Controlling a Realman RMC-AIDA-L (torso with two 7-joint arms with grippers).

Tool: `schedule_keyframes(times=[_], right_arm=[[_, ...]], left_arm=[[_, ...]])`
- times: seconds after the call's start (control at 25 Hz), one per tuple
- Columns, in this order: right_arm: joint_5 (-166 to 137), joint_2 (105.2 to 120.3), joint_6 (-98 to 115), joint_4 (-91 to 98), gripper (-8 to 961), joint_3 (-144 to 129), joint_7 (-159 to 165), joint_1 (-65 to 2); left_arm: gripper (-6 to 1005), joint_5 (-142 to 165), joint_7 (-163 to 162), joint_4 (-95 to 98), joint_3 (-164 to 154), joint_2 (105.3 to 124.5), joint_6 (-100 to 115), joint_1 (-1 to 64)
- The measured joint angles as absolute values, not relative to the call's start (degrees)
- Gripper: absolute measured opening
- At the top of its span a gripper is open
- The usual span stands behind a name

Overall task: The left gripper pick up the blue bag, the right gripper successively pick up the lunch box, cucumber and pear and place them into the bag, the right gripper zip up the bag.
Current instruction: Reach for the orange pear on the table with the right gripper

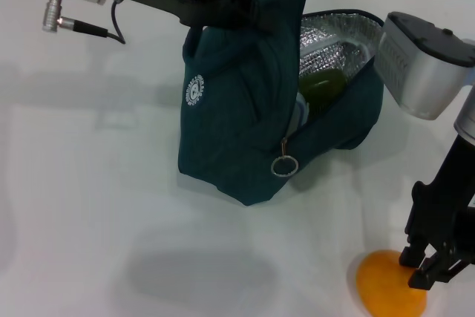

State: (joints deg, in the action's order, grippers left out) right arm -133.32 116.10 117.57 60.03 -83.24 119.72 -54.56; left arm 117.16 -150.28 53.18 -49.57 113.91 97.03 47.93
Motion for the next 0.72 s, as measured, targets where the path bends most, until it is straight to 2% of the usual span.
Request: schedule_keyframes(times=[0.2, 0.72], right_arm=[[-133.3, 116.10, 117.5, 60.0, 267, -83.3, 119.8, -54.6], [-133.3, 116.09, 116.5, 60.3, 129, -85.5, 119.8, -54.7]], left_arm=[[75, 117.2, -149.9, 53.2, -49.6, 113.97, 97.0, 47.9], [72, 117.2, -149.8, 53.2, -49.6, 113.99, 97.0, 47.7]])
